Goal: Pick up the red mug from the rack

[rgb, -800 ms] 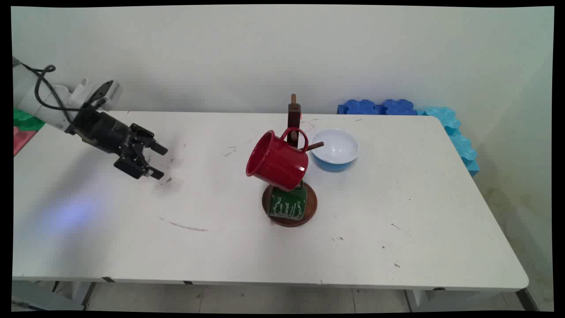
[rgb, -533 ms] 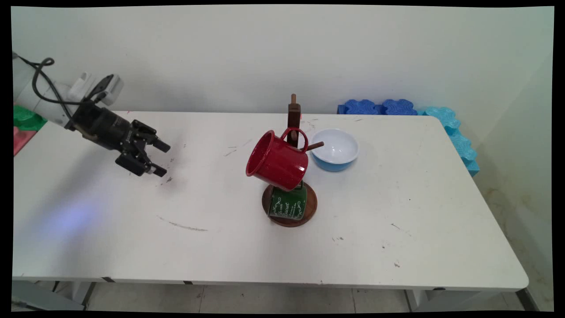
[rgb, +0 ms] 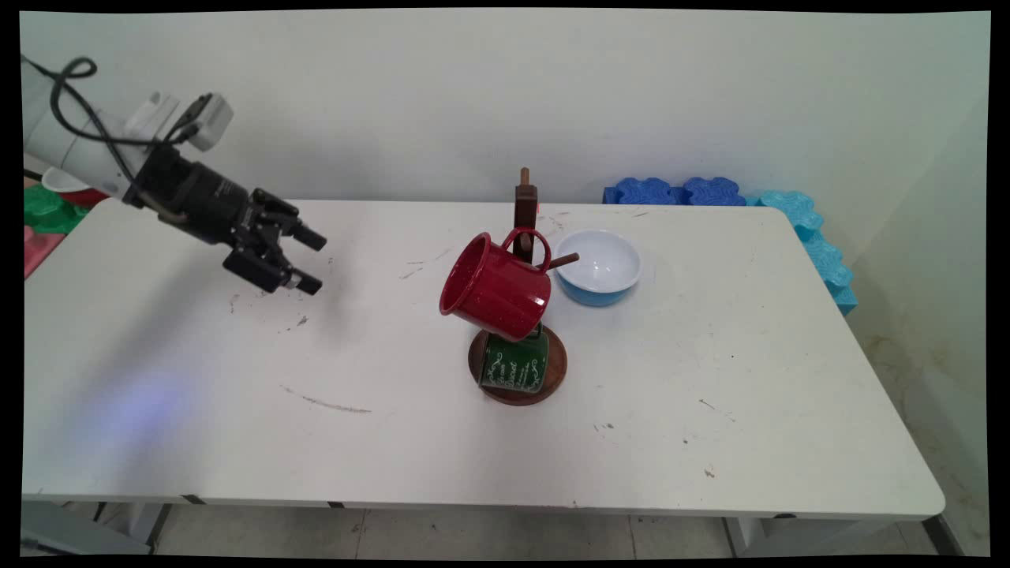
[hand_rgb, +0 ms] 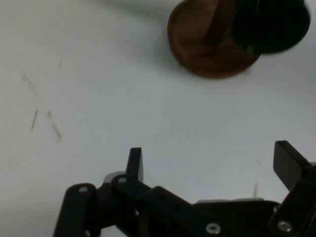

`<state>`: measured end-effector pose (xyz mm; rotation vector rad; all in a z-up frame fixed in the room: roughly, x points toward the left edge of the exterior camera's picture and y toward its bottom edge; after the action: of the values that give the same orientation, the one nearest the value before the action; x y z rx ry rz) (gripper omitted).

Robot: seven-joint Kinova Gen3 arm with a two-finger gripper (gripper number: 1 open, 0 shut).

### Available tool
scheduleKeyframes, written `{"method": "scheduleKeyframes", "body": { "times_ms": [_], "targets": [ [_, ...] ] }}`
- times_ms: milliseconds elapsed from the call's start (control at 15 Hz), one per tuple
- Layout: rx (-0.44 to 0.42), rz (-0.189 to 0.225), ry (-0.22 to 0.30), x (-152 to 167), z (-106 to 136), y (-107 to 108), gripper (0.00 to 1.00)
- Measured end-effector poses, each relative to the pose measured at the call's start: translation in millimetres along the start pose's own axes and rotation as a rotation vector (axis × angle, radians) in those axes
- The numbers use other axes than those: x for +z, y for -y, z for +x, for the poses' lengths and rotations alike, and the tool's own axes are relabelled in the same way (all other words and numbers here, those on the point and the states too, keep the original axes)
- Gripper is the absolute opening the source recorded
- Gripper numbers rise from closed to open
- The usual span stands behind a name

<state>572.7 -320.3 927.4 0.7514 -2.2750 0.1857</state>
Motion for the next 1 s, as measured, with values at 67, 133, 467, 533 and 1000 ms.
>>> {"method": "scheduleKeyframes", "body": {
  "times_ms": [67,133,467,533,1000],
  "targets": [
    [-0.002,-0.001,-0.006,0,6,-3,1.00],
    [-0.007,-0.002,-0.017,-1,14,-7,1.00],
    [-0.035,-0.016,-0.064,0,51,-28,1.00],
    [-0.039,-0.019,-0.070,0,56,-31,1.00],
    [-0.100,-0.064,-0.115,2,98,-65,1.00]
  ]
}}
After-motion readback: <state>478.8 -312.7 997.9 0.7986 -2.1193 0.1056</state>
